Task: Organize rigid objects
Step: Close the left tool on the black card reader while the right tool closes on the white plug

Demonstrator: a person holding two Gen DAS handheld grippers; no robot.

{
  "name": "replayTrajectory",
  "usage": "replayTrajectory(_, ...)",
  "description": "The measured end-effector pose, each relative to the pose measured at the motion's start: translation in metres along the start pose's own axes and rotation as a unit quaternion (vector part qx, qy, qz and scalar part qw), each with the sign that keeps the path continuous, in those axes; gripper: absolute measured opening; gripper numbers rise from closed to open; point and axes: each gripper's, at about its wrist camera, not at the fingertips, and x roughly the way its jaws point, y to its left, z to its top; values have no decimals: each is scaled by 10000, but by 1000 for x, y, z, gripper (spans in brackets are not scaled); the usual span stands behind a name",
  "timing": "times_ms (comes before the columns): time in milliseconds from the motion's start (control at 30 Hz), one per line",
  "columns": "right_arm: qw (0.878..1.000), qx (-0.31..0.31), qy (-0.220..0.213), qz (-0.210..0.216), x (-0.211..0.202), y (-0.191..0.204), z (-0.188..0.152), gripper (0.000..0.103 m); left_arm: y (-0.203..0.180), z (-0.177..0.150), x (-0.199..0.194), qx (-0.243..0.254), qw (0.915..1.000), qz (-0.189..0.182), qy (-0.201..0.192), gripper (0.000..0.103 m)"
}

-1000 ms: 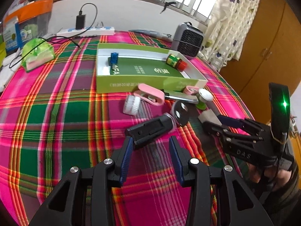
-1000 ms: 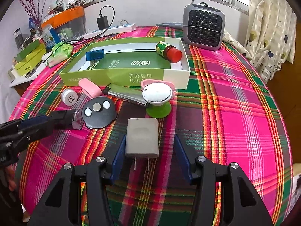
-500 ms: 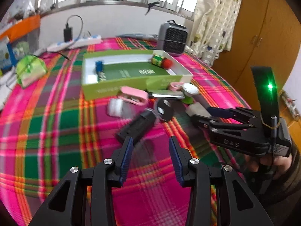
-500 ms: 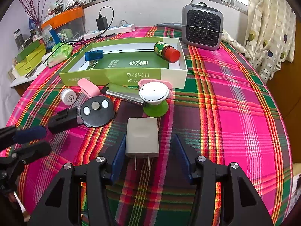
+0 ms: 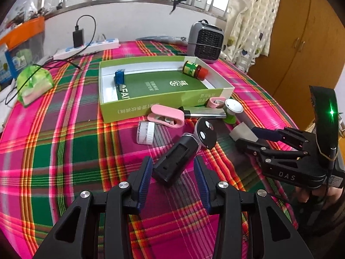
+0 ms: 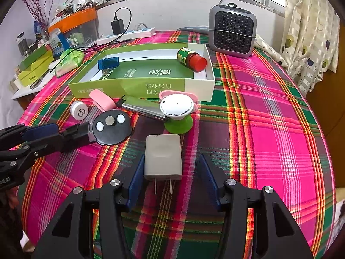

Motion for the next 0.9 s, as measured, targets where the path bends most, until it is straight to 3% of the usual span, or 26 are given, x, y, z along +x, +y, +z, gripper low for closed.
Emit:
replayTrajectory(333,10000,-1,3,1,0,0,0,52,-4,3,6,222,9997,53,75,39)
replayTrajectory(700,10000,7,-3,23,-1,0,0,52,-24,-6,1,439,9987,-210,174,39)
replayTrajectory(900,10000,7,-8,34,-1,-1,-1,52,-26,-2,6,412,9990,18,180,39)
